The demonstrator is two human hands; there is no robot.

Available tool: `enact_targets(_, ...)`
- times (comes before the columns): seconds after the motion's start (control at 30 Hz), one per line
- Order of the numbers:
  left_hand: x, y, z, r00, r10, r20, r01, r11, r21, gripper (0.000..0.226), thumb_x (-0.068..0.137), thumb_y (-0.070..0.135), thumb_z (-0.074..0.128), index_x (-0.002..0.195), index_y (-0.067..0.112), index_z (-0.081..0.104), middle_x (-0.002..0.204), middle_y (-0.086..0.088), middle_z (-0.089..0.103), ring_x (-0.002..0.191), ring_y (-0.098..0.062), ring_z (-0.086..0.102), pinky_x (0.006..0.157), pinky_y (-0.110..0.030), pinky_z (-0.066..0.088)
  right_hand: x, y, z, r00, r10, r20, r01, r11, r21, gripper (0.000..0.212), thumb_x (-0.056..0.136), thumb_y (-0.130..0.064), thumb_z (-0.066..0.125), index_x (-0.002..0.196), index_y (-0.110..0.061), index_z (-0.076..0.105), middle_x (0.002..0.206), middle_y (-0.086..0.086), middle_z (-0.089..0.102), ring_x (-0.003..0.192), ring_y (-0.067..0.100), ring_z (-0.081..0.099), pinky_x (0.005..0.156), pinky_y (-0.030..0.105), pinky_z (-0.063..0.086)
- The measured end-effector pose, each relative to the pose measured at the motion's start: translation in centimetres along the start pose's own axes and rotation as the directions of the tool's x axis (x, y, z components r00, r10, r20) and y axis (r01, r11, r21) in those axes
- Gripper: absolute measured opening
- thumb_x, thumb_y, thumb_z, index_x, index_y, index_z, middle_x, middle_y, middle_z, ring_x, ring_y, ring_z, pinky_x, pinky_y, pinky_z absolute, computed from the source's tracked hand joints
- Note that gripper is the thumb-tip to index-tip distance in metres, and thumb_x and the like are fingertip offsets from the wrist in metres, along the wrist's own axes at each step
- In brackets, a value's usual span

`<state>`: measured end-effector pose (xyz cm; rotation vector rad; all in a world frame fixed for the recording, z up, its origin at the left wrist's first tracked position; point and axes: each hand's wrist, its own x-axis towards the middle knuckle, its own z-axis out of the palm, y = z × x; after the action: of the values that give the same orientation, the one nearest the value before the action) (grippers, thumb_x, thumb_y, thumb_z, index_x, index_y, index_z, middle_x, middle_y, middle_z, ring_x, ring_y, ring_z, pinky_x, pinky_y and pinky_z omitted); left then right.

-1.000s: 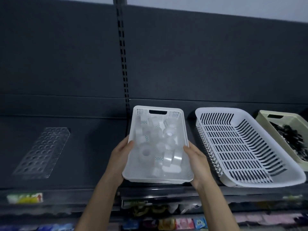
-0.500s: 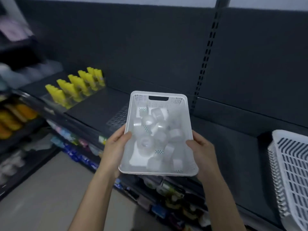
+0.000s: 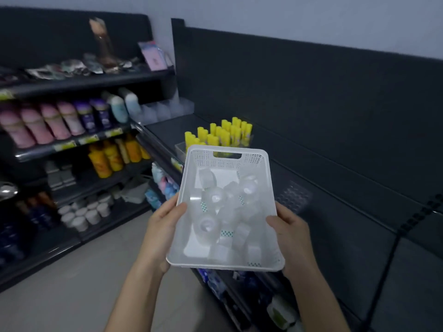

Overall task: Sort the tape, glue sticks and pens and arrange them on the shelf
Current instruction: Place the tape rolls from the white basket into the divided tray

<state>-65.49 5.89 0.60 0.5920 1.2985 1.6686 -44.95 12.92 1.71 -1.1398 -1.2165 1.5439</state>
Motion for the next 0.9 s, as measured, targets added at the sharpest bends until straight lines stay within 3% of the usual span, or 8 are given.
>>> enact_targets(0.2, 5.5, 4.6, -9.2, 0.998, 0.041, -0.044, -0.040, 0.999, 0.015, 0.028, 0.093, 0.016, 0.055, 0.107, 0.033, 0.072, 0.108, -0.003, 0.073, 0.095, -0.026, 0.071, 0.075, -0.039, 0.060, 4.8, 0.7, 11.9, 0.999, 0.010, 0.046, -0.010, 1.000, -0.001, 0.040, 0.082, -0.006, 0.057, 0.090, -0.042, 0.074, 0.089, -0.011, 0.074, 0.079, 0.013, 0.072, 0.066, 0.035, 0.060)
enact_targets(0.37, 9.5, 7.6, -15.7, 0.994, 0.058, -0.097, -0.053, 0.997, 0.057, 0.028, 0.094, 0.017, 0.055, 0.114, 0.031, 0.070, 0.111, -0.003, 0.072, 0.098, -0.027, 0.070, 0.082, -0.043, 0.057, 8.3, 0.8, 20.3, 0.997, -0.007, 0.083, 0.007, 1.000, -0.005, 0.051, 0.083, 0.002, 0.051, 0.077, -0.042, 0.075, 0.082, -0.013, 0.074, 0.068, 0.002, 0.068, 0.052, 0.018, 0.052)
enact_targets(0.47, 12.5, 8.9, -18.5, 0.989, 0.065, -0.133, -0.058, 0.997, 0.057, 0.029, 0.094, 0.018, 0.055, 0.118, 0.030, 0.067, 0.112, -0.002, 0.072, 0.098, -0.026, 0.070, 0.084, -0.044, 0.056, 10.9, 1.0, 24.0, 0.996, 0.004, 0.094, -0.001, 1.000, -0.029, 0.046, 0.081, 0.002, 0.051, 0.087, -0.036, 0.076, 0.086, -0.009, 0.075, 0.074, 0.007, 0.069, 0.060, 0.022, 0.055)
enact_targets(0.57, 16.1, 9.8, -20.6, 0.985, 0.078, -0.152, -0.071, 0.996, 0.052, 0.028, 0.093, 0.019, 0.056, 0.115, 0.032, 0.069, 0.110, -0.001, 0.072, 0.096, -0.026, 0.071, 0.082, -0.044, 0.056, 14.2, 1.2, 27.2, 0.996, 0.005, 0.085, 0.000, 0.998, -0.064, 0.041, 0.082, -0.001, 0.052, 0.094, -0.032, 0.076, 0.087, -0.009, 0.075, 0.075, 0.006, 0.069, 0.058, 0.020, 0.055)
enact_targets(0.77, 25.9, 12.1, -23.3, 0.983, 0.092, -0.162, -0.086, 0.995, 0.043, 0.031, 0.094, 0.019, 0.056, 0.122, 0.029, 0.065, 0.113, -0.004, 0.071, 0.100, -0.029, 0.069, 0.085, -0.048, 0.055, 22.9, 0.9, 33.0, 0.992, -0.026, 0.126, 0.031, 0.999, -0.034, 0.049, 0.084, -0.003, 0.052, 0.076, -0.046, 0.073, 0.079, -0.016, 0.073, 0.068, 0.002, 0.069, 0.050, 0.018, 0.051)
enact_targets(0.9, 33.1, 14.0, -24.0, 0.982, 0.083, -0.172, -0.073, 0.995, 0.066, 0.029, 0.094, 0.020, 0.057, 0.121, 0.028, 0.066, 0.111, -0.005, 0.072, 0.096, -0.029, 0.070, 0.079, -0.045, 0.057, 29.2, 0.0, 36.2, 0.991, -0.013, 0.136, 0.018, 0.999, -0.038, 0.044, 0.082, -0.005, 0.055, 0.080, -0.045, 0.073, 0.083, -0.013, 0.074, 0.073, 0.009, 0.071, 0.060, 0.030, 0.059)
